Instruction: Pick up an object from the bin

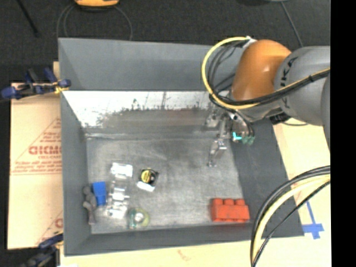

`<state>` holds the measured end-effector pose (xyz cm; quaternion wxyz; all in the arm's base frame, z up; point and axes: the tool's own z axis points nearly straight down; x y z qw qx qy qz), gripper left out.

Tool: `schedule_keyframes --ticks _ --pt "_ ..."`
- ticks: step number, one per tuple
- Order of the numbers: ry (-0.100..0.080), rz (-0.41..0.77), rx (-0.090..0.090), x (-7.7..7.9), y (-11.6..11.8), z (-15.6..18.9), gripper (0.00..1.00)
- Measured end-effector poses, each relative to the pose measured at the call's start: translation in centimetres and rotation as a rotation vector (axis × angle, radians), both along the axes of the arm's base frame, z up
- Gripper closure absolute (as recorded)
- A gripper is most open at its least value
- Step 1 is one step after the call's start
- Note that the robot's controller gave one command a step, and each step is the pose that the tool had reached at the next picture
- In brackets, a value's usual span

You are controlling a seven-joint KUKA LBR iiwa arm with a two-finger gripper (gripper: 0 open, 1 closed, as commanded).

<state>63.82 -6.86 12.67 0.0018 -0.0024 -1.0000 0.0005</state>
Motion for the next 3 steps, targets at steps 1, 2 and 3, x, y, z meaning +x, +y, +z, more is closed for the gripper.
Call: schedule_keyframes --ticks 1,2,3 --pt "-0.003 -0.028 0.005 -5.6 10.3 0.2 0.00" --pt "-0.013 0.111 0.000 -8.1 17.1 -5.3 0.00" --pt "-0.016 0.155 0.004 -7.5 14.4 -5.2 0.00"
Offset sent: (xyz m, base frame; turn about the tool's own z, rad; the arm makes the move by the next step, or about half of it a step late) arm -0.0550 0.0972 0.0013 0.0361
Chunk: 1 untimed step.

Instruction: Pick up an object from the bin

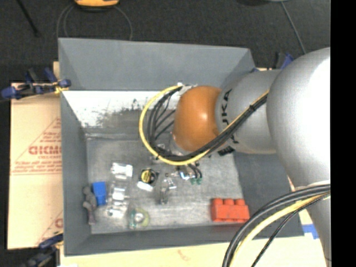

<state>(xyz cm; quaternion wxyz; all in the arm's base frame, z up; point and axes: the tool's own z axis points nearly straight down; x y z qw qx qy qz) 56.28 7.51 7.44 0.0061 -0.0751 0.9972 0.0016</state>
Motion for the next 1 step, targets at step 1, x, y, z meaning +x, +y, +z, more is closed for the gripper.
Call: schedule_keyframes --ticks 1 --pt "0.012 0.224 -0.004 -1.83 4.10 0.63 0.00"
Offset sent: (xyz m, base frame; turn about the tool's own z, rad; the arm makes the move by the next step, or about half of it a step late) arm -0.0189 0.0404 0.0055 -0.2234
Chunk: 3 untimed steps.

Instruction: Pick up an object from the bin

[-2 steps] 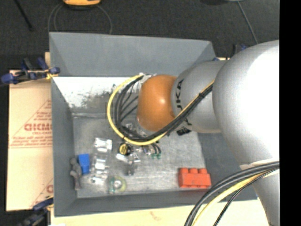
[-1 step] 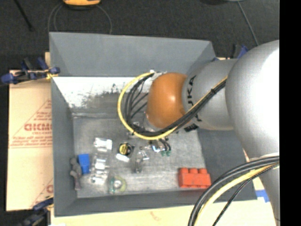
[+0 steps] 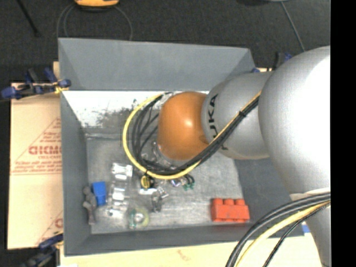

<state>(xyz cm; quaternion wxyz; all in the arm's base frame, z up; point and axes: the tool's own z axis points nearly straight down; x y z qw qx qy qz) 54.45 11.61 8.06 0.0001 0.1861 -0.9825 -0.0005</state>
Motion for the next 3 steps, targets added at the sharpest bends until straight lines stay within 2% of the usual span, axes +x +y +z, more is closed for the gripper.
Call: schedule_keyframes --ticks 1,2,3 --pt "-0.007 -0.145 0.001 1.2 -2.1 2.1 0.00" --pt "-0.010 0.027 0.002 2.8 -4.5 -0.6 0.00" --pt "-0.011 0.236 0.002 2.0 1.4 -0.2 0.00"
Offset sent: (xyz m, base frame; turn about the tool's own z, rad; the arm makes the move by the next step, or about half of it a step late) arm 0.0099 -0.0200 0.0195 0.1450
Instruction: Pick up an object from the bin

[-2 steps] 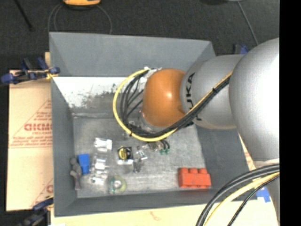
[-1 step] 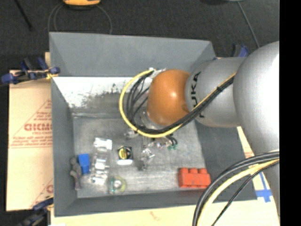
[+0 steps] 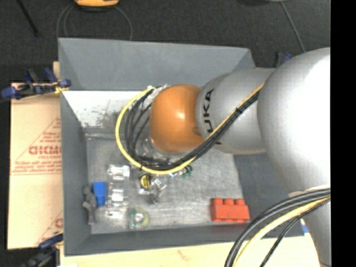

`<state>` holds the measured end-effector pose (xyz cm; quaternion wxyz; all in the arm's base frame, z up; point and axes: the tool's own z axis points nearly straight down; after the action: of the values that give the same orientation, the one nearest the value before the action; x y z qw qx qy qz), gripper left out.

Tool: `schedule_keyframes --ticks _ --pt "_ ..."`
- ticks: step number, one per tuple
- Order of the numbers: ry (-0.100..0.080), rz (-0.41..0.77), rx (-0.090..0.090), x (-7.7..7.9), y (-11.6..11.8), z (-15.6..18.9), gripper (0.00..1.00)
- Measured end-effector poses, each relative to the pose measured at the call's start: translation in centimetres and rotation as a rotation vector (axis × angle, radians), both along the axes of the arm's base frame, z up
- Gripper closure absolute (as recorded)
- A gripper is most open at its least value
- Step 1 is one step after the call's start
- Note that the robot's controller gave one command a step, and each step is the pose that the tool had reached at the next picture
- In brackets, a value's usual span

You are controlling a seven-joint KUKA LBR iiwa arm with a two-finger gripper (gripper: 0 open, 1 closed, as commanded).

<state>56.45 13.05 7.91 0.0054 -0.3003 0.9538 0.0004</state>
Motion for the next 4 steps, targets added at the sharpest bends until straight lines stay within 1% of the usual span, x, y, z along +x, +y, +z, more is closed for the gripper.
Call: schedule_keyframes --ticks 1,2,3,4 --pt "-0.004 0.034 0.001 2.1 -2.7 -0.4 0.00" --pt "-0.007 0.309 -0.005 0.6 -2.2 -0.4 0.00" --pt "0.000 0.488 -0.009 1.8 -1.1 -0.5 0.00" --pt "0.000 0.609 -0.011 2.5 -0.2 -0.5 0.00"
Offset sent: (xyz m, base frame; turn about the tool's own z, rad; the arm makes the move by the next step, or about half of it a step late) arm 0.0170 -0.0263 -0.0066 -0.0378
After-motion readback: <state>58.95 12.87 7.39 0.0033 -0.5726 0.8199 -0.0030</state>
